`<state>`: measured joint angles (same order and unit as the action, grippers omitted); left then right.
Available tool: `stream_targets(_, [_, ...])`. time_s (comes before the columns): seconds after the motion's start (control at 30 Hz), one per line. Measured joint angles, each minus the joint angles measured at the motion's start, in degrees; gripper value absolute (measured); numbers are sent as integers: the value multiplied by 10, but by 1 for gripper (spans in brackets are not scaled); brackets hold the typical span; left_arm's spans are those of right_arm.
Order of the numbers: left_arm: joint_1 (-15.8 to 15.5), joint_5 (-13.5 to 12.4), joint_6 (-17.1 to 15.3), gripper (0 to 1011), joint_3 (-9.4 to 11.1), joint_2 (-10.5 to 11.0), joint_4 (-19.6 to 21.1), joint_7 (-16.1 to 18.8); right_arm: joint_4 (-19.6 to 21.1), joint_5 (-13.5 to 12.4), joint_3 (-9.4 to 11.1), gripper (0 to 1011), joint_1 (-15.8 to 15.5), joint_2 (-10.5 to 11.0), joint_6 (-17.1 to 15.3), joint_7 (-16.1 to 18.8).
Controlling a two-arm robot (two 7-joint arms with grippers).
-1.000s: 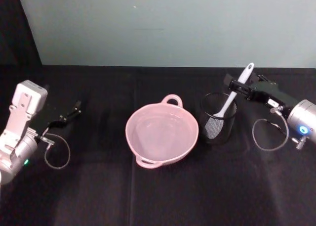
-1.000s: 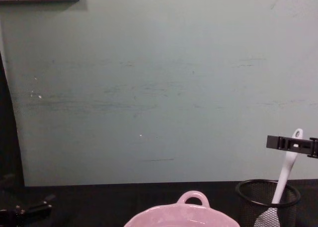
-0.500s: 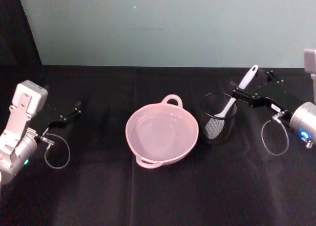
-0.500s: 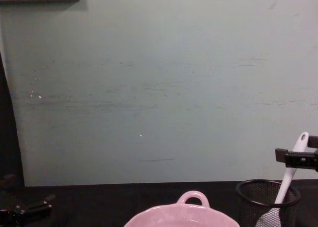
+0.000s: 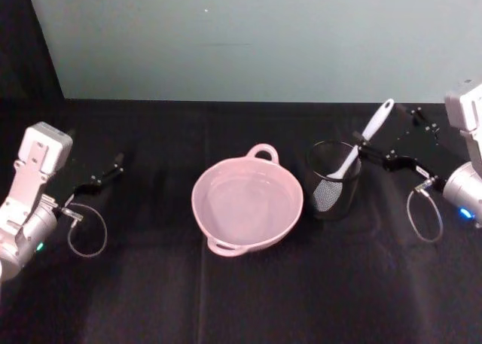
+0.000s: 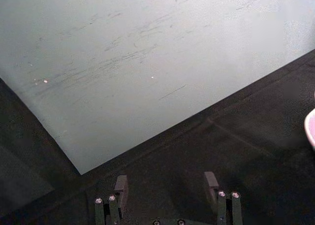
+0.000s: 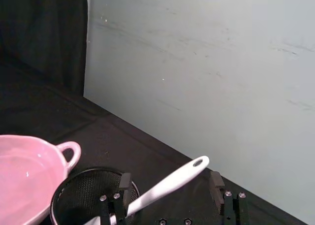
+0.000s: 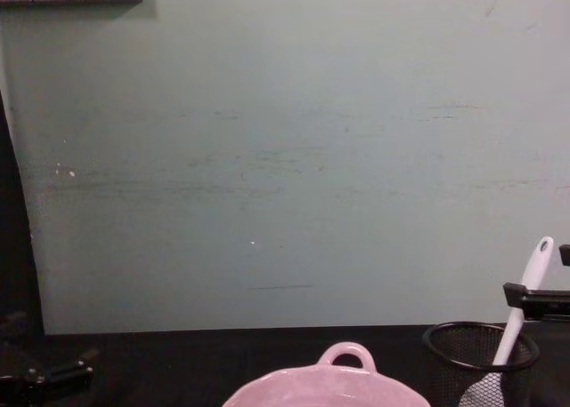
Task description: Use the one hand to pick up the spoon and stir the clear water in the bowl.
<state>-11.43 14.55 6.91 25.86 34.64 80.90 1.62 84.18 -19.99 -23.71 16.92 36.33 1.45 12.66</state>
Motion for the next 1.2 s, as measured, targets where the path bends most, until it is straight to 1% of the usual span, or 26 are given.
stream_targets(0.13, [0,0,0,1011,0,0,0,0,11,-1,12,1003,-14,5,-2,-1])
stream_targets(0.23, [0,0,0,1011,0,0,0,0,28,-11,27,1003,-33,11,-5,-3])
stream_targets(0.27, [0,0,0,1011,0,0,0,0,38,-20,38,1003,-45,14,-7,-3])
stream_targets(0.4, [0,0,0,1011,0,0,0,0,61,-40,60,1003,-70,20,-11,-3])
stream_targets(0.43, [0,0,0,1011,0,0,0,0,74,-47,72,1002,-84,23,-11,-4])
stream_targets(0.53, [0,0,0,1011,0,0,0,0,93,-55,89,1003,-107,28,-9,-10])
stream_targets(0.6, [0,0,0,1011,0,0,0,0,114,-61,115,1003,-138,31,2,-26])
stream_targets(0.63, [0,0,0,1011,0,0,0,0,118,-61,122,1003,-146,31,6,-31])
stream_targets(0.73, [0,0,0,1011,0,0,0,0,126,-61,142,1003,-168,27,19,-49])
stream_targets(0.77, [0,0,0,1011,0,0,0,0,128,-58,152,1003,-180,22,28,-62])
stream_targets(0.8, [0,0,0,1011,0,0,0,0,128,-56,158,1003,-185,18,33,-69])
stream_targets(0.83, [0,0,0,1011,0,0,0,0,125,-52,167,1003,-193,11,44,-83])
stream_targets(0.9, [0,0,0,1011,0,0,0,0,114,-47,177,1003,-199,-2,57,-97])
stream_targets(0.93, [0,0,0,1011,0,0,0,0,114,-47,177,1003,-199,-2,57,-97])
stream_targets(0.97, [0,0,0,1011,0,0,0,0,106,-44,182,1003,-200,-9,64,-103])
stream_targets(1.07, [0,0,0,1011,0,0,0,0,94,-36,187,1003,-199,-20,74,-109])
stream_targets(1.2, [0,0,0,1011,0,0,0,0,85,-28,189,1003,-194,-28,78,-110])
